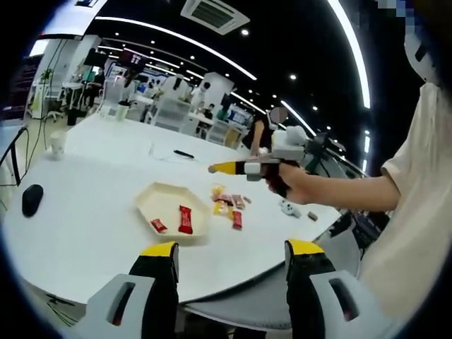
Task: Place the target food into the container with the food tongs after gripping and lifting it, then release it inside without dropping or visibly crushing the food.
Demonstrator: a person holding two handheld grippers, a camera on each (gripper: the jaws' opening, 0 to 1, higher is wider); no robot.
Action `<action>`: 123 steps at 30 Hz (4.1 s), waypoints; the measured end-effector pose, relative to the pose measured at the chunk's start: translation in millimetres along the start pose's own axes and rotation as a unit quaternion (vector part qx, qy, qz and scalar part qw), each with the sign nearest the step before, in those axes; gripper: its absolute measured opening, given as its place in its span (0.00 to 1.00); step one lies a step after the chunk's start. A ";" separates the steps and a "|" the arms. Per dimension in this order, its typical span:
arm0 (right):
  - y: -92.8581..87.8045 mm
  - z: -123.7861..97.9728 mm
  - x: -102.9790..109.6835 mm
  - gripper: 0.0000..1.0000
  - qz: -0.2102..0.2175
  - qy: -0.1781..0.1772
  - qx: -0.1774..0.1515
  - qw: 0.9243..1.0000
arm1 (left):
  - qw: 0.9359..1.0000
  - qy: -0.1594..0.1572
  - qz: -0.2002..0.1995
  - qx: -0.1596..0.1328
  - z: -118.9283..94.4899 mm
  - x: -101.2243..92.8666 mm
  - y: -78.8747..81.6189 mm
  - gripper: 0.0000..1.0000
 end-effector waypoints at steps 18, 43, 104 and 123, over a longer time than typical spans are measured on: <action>-12.6 -37.8 -85.3 0.26 0.064 -0.088 -0.006 0.994 | 1.000 -0.023 0.007 0.014 13.1 -5.4 0.0 0.61; -39.6 -60.8 -137.3 0.26 0.106 -0.150 0.008 0.983 | 0.999 -0.036 0.010 0.027 22.3 -7.4 -0.2 0.61; -100.6 0.8 -111.6 0.28 -0.048 -0.124 0.100 0.986 | 0.997 -0.033 -0.008 0.066 25.6 -5.8 -20.6 0.61; -121.7 28.4 -108.0 0.29 -0.188 -0.102 0.132 0.968 | 0.997 -0.018 -0.027 0.071 15.6 6.0 -27.3 0.60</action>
Point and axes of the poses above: the point that each gripper's makers call its tool centre point, and the gripper's own axes: z roughly forward along the fingers, x roughly to its left, y roughly out of its top, the point moved 1 cm from there along -z, roughly backward along the fingers, and after that the axes turned 8 degrees about -y, right-handed, at the moved point
